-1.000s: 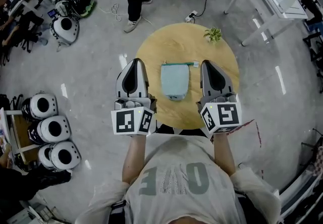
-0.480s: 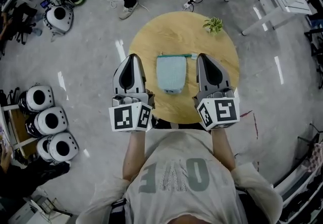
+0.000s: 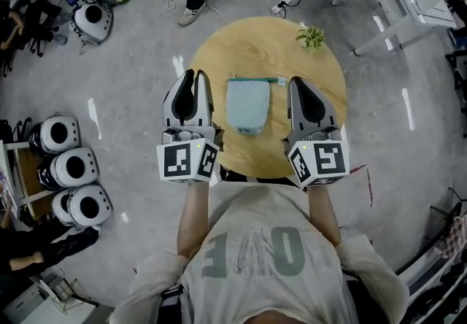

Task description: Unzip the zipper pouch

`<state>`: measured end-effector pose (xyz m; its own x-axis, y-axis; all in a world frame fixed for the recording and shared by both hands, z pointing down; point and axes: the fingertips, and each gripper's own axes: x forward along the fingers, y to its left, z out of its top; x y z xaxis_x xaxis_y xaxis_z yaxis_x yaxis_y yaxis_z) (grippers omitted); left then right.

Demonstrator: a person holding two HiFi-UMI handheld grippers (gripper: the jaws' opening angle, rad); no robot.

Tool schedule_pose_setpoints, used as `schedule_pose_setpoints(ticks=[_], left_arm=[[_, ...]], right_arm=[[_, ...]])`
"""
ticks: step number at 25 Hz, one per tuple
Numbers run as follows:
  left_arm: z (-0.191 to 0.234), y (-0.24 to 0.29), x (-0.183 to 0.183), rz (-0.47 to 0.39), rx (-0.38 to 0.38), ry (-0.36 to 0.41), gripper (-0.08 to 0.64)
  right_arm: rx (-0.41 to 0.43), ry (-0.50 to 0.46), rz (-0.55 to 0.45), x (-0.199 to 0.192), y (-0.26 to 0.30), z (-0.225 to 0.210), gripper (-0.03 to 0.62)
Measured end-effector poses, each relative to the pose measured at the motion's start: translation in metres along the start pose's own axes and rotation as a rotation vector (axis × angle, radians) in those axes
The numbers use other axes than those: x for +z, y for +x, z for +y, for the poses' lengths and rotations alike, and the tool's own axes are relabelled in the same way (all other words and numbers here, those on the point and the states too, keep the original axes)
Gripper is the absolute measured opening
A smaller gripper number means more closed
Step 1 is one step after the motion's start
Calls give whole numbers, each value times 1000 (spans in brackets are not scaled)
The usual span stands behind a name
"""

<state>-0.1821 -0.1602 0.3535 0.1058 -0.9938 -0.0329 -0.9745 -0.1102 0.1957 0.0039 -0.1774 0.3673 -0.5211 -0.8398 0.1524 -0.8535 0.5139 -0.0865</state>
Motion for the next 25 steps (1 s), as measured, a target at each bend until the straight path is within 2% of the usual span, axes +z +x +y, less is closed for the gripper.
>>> schedule_pose_setpoints(ticks=[2, 6, 10, 13, 20, 25], left_arm=[[1, 4, -9, 23, -8, -21, 94], [8, 15, -38, 94, -19, -74, 155], [20, 32, -84, 206, -23, -163, 213], [30, 44, -127, 301, -12, -255, 215], [49, 53, -233, 580, 43, -338, 212], [38, 49, -278, 717, 9, -424, 212]], right_arm=[[-3, 2, -4, 0, -2, -3, 29], [-9, -11, -10, 2, -8, -6, 29], [-34, -17, -7, 2, -13, -14, 29], [-56, -23, 1, -1, -18, -21, 29], [-118, -18, 31, -9, -29, -37, 29], [-147, -11, 54, -17, -36, -43, 29]])
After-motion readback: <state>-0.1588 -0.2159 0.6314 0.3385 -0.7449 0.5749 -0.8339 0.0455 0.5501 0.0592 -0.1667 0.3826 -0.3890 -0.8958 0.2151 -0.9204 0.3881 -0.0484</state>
